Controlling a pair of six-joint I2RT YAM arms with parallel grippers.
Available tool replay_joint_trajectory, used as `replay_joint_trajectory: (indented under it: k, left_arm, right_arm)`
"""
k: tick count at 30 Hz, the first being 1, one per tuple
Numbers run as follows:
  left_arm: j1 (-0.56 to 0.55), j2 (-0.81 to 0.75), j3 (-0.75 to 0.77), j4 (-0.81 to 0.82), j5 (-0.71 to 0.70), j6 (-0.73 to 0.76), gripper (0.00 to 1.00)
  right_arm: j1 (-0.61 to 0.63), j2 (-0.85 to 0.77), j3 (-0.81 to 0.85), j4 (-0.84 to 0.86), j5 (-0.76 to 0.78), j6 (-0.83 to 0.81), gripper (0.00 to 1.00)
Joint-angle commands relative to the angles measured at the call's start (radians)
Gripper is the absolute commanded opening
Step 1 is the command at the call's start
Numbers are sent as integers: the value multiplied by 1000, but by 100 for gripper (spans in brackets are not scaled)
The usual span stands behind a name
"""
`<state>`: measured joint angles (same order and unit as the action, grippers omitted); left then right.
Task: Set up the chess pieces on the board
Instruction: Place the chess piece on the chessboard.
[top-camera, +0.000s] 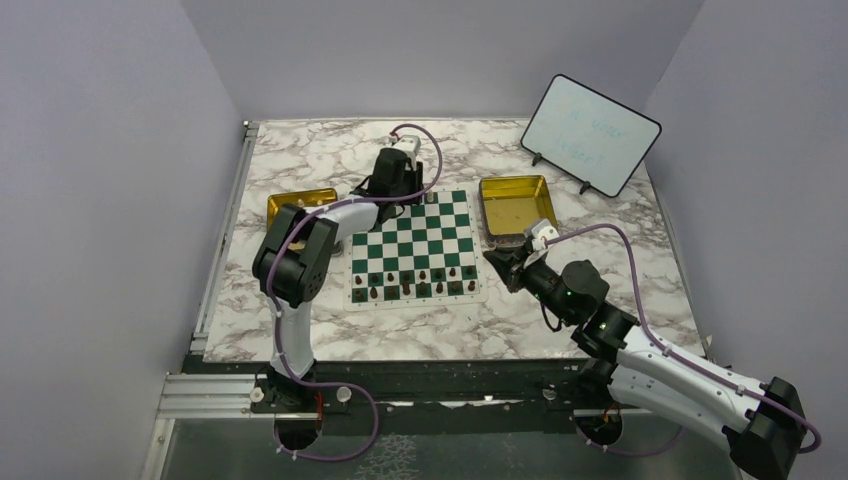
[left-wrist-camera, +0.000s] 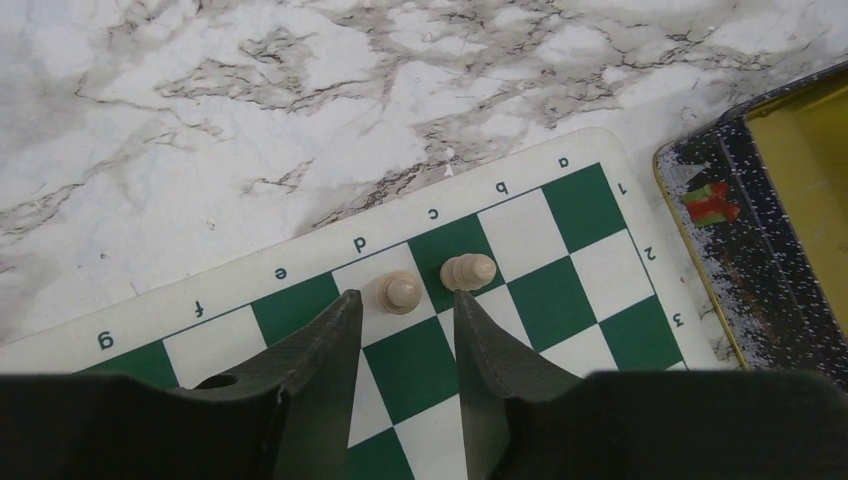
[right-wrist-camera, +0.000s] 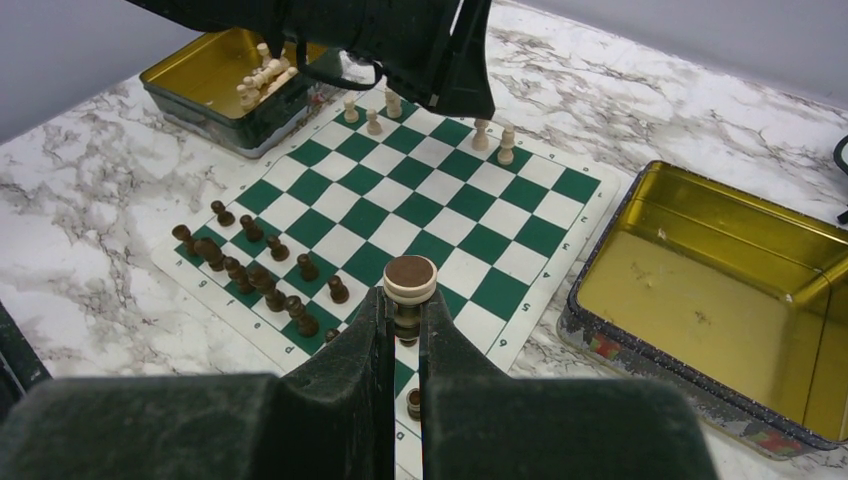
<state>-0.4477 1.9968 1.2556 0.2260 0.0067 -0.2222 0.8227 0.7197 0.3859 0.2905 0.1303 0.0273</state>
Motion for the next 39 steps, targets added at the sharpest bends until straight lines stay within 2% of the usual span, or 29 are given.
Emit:
replay_joint_trajectory:
  k: [1,8,12,19,26,33,36,39]
  left_arm:
    - [-6,-107,35,-49,-8,-26,42]
    - [-4,-210,70,-160,54,-85,47]
    - [2,-283,92,-238,134,-129,47]
    - [3,-430,54,-355,380,-165,47]
    - [3,-576,-92,-383,660,-211,47]
    - [3,-621,-146,-388,894,-267,50]
    - [1,-621,-152,-389,966,-275,54]
    - [1,-632,-168,-390,978,-273,57]
  right_arm:
    - [-5,-3,23,-12,-6,19,8]
    - [-5,-4,24,-29,-38,39,8]
    - [-5,8,27,-37,-50,54,9]
    - [-5,46,36,-23,-95,63,9]
    - [-5,107,62,6,-139,89,9]
    - [-5,192,89,71,-191,143,9]
    - [-5,231,105,96,-199,165,8]
    - [-5,263,123,118,-205,185,9]
